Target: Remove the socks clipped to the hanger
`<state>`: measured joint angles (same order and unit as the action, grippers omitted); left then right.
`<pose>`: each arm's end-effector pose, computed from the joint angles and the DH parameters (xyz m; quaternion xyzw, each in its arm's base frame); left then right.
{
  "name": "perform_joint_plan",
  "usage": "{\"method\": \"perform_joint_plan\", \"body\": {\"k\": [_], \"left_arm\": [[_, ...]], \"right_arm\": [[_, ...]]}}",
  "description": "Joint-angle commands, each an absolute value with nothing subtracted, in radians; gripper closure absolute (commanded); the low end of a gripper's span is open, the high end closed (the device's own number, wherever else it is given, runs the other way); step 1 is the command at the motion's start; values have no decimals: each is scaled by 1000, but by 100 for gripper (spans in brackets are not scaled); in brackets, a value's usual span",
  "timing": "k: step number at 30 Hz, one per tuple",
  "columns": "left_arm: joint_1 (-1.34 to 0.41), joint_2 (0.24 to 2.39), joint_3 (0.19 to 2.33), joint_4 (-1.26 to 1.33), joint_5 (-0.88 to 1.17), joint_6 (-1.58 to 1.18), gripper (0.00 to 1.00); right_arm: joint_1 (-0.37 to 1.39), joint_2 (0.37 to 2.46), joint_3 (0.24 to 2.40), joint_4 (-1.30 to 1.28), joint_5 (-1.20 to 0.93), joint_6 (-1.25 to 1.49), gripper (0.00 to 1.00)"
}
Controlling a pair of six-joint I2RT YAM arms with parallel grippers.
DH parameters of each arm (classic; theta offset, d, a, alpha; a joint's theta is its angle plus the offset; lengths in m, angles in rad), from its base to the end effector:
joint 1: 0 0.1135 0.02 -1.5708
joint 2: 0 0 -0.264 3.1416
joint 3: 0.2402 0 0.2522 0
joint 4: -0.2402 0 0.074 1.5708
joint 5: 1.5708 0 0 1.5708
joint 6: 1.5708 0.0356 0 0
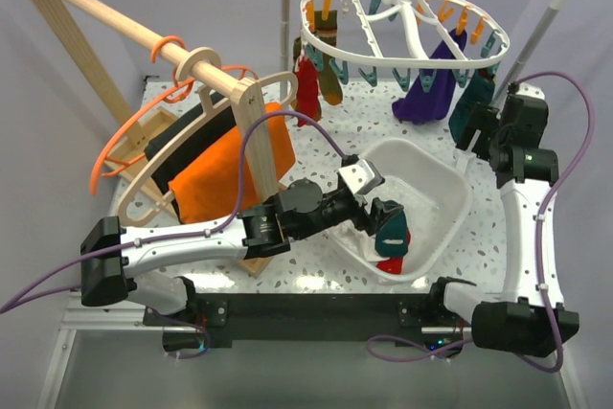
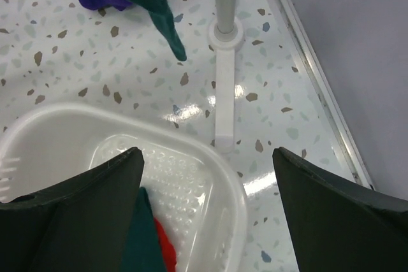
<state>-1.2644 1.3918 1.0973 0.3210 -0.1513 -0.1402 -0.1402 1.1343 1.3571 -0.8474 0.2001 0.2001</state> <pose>0.1059 -0.3168 0.3625 0.3250 0.6175 -0.4212 0.5794 0.2192 -0.0381 0.4017 0.1948 0.8652 -0.0753 0.4558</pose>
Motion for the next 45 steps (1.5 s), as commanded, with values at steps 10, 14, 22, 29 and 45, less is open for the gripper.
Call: {"method": "perform_joint_plan", "body": {"k": [10, 14, 22, 29, 45], "left_arm": [[-1267, 1371, 1078, 328, -109, -126, 29], [-1266, 1365, 1080, 325, -115, -109, 29], [-1267, 1368, 1100, 304, -124, -95, 29], [-1266, 1390, 1124, 291, -106, -107, 29], [-1284, 1511, 1213, 331, -109, -175, 33]], "right_arm": [[-288, 1178, 1238, -320, -100, 152, 14], [-288, 1196, 1195, -192, -129, 149, 18], [-288, 1311, 1190, -71, -161, 121, 26], [-281, 1365, 1244, -103, -252, 150, 64], [-244, 1094, 1361, -588, -218, 273, 100]]}}
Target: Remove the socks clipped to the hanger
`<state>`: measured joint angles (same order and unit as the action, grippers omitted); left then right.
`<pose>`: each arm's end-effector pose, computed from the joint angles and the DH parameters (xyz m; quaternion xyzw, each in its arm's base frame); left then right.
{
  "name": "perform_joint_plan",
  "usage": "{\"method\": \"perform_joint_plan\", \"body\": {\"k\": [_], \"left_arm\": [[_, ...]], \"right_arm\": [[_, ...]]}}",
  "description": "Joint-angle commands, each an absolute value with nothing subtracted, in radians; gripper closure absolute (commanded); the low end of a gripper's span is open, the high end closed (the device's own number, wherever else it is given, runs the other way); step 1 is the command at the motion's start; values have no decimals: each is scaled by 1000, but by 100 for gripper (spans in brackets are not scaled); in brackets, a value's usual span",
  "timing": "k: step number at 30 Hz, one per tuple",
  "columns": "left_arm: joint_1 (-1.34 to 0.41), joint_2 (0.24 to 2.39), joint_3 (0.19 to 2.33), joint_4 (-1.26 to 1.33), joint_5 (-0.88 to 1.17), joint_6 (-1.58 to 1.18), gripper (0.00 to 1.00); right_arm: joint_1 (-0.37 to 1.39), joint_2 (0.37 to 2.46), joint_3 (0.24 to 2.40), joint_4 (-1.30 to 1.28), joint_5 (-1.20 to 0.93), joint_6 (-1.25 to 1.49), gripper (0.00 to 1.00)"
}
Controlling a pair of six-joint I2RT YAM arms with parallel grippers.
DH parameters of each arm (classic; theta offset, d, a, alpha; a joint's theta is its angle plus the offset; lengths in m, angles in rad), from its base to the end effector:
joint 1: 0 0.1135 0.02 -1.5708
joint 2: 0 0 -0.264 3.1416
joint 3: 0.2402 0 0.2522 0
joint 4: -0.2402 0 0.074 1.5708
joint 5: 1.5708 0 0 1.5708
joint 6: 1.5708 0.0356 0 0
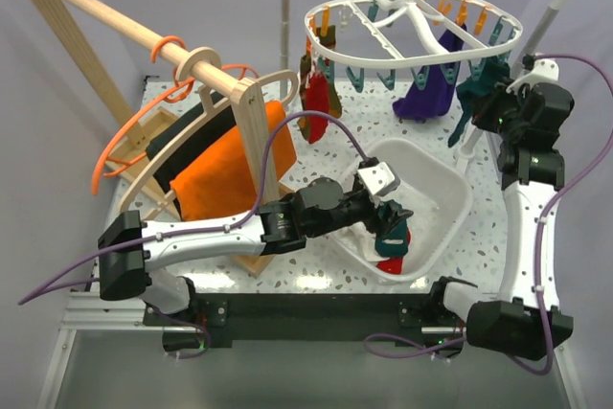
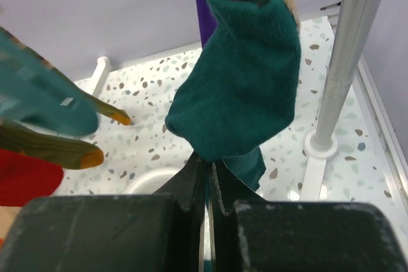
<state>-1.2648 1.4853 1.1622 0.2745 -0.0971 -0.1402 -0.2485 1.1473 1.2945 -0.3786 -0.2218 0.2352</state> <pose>0.1112 -0.3404 0.3503 0.3573 0.6297 -0.4183 0.5485 0.2451 -0.0541 0.4245 0.1199 0.7730 0.0827 0.6175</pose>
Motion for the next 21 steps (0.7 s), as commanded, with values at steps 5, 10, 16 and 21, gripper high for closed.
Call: {"method": "perform_joint_plan", "body": {"k": [5, 10, 16, 21], "left_arm": [[-1371, 1543, 1209, 440, -309, -95, 31], [-1416, 1586, 1213, 548, -406, -58, 20], [-1422, 1683, 1308, 563, -498, -17, 11], [-1422, 1788, 1431, 566, -612, 87, 5]], "right_arm": [[-223, 1029, 1416, -744, -247, 302, 100], [-186, 996, 1469, -900, -268, 310, 100], [-147, 973, 1571, -1040, -279, 317, 100], [-129, 969, 1608, -1080, -331, 342, 100]]}}
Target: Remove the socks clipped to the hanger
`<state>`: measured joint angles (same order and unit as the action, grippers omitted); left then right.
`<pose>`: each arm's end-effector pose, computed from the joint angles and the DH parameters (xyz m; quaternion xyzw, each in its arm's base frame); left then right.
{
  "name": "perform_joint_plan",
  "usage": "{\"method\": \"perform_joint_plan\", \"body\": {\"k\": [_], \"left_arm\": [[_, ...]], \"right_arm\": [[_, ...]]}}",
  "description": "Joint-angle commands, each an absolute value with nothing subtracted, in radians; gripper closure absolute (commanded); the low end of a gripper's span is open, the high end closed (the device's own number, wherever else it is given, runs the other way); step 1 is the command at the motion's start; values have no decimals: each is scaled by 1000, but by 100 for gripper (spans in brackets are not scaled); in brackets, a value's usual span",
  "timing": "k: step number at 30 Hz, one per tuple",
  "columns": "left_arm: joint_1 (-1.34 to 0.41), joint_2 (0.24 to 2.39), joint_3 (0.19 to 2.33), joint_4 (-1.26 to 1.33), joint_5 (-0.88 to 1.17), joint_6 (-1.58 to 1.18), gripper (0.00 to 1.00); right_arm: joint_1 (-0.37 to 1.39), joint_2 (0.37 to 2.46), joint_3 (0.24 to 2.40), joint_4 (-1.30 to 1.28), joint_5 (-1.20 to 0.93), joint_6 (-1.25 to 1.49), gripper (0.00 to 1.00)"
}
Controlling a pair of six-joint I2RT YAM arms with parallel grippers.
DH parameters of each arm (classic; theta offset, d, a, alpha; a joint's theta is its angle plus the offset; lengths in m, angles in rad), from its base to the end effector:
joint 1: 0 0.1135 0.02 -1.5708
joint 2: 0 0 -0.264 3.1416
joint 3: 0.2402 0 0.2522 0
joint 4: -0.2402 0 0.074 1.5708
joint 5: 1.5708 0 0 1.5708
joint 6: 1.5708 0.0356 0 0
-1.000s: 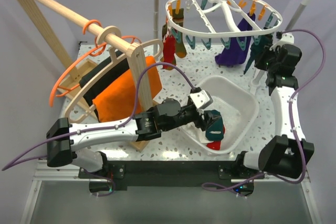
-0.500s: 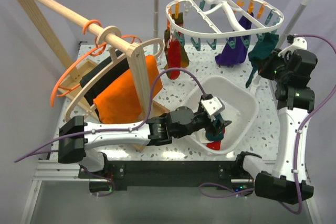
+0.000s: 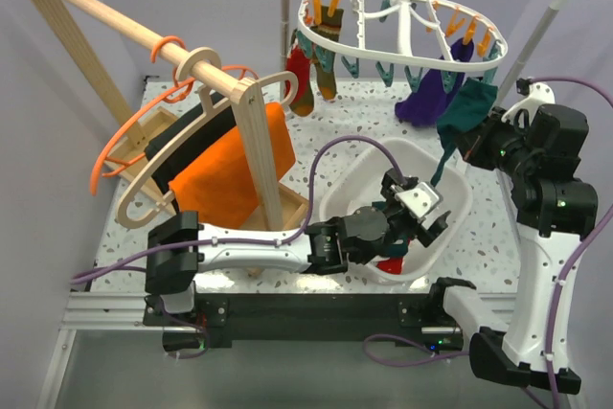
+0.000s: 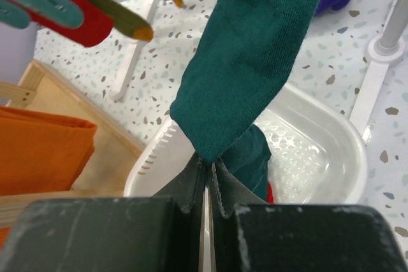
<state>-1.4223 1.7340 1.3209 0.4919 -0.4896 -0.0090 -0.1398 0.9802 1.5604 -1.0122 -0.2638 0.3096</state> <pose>0.0782 -0.4094 0.3389 0.2922 0.6164 -0.3434 0.6456 0.1433 -0.0108 0.4719 0.1169 0.8297 0.1557 0.5231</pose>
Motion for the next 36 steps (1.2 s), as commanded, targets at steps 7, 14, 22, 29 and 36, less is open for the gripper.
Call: {"method": "perform_joint_plan", "body": {"k": [7, 14, 22, 29, 36], "left_arm": [[-1390, 1907, 1561, 546, -675, 115, 10], [-1358, 1950, 1618, 534, -623, 141, 71], [-1358, 1879, 1571, 502, -600, 130, 100], [-1358, 1756, 1456, 505, -511, 78, 100], [-1358, 1700, 1407, 497, -473, 52, 100]], "right_arm": [[-124, 942, 1615, -1098, -382, 360, 100], [-118, 927, 1624, -1120, -405, 360, 100], [-117, 974, 1672, -1114, -376, 324, 68], [-117, 1143, 1871, -1134, -233, 285, 41], [-118, 1314, 2084, -1108, -183, 272, 34]]}}
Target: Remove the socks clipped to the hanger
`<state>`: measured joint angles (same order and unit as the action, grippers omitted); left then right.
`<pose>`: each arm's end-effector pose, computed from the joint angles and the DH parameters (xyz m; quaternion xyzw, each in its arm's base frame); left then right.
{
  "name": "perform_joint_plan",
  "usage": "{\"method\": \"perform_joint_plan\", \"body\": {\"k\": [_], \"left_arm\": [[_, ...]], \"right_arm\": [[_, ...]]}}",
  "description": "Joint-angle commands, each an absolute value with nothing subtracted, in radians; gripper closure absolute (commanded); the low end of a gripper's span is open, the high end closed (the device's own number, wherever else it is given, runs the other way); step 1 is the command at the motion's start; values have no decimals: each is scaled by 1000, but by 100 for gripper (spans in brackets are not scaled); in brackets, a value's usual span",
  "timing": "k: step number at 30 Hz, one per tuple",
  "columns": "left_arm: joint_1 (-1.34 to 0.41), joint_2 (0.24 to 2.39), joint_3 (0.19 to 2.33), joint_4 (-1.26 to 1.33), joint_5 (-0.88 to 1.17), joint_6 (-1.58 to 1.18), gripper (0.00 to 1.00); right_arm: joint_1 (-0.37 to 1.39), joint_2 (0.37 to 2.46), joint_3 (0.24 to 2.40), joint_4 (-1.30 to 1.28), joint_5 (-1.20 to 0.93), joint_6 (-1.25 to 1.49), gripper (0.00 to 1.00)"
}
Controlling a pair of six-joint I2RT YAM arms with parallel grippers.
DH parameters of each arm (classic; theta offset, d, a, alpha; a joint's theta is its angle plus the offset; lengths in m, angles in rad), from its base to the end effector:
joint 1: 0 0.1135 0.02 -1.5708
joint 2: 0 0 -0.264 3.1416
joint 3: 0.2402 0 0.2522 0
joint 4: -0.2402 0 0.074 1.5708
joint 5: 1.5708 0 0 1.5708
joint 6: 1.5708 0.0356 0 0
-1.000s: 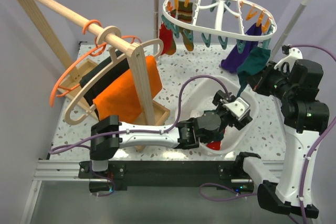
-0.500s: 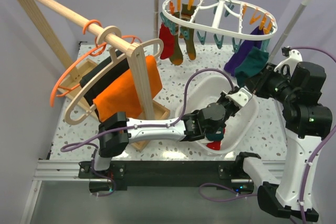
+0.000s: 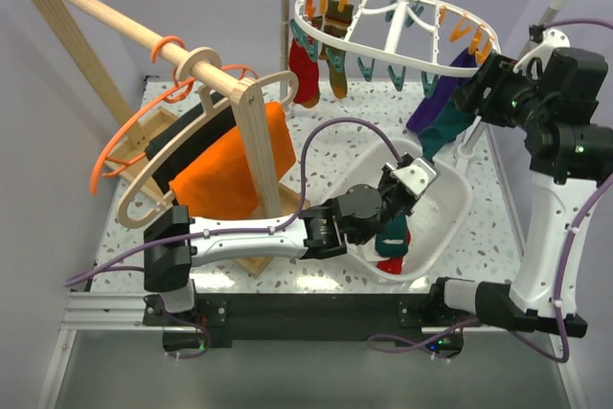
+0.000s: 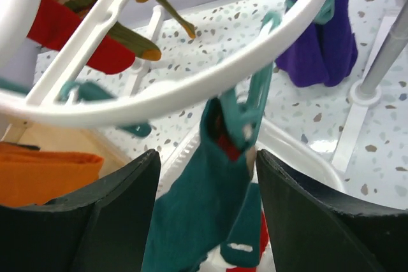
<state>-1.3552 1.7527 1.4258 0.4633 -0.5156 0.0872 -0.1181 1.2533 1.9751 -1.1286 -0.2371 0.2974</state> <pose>0.1076 -0.4095 0.3656 0.2753 0.6042 -0.2967 0.6864 0.1813 -0.0131 0.5282 0.1075 0.8251 0.1473 0.5348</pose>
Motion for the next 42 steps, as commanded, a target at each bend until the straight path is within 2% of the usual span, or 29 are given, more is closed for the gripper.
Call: {"method": "perform_joint_plan", "body": {"k": [1, 12, 17, 30, 35, 40, 41, 42], "left_arm": [[-1358, 1698, 1405, 491, -471, 51, 100], [-1358, 1669, 1385, 497, -448, 45, 100], [-1358, 1666, 1384, 497, -436, 31, 100], [-1358, 1649, 1378, 495, -403, 8, 100], [-1358, 1649, 1379, 497, -396, 8, 100], [-1359, 1649, 1378, 495, -387, 8, 100], [-1359, 1651, 1378, 494, -387, 6, 100], [-1359, 1651, 1378, 491, -385, 8, 100]], "right_arm": [[-118, 1328, 2100, -1108, -186, 267, 35], [-133, 1393, 2168, -1074, -212, 187, 44], [-133, 1333, 2071, -928, -301, 173, 50], [-135, 1281, 1948, -793, -268, 176, 53], [-133, 1272, 1919, -759, -256, 195, 59], [-133, 1255, 1887, -723, -242, 201, 75], [-135, 1255, 1887, -724, -242, 204, 80], [-133, 1261, 1890, -730, -242, 204, 93]]}}
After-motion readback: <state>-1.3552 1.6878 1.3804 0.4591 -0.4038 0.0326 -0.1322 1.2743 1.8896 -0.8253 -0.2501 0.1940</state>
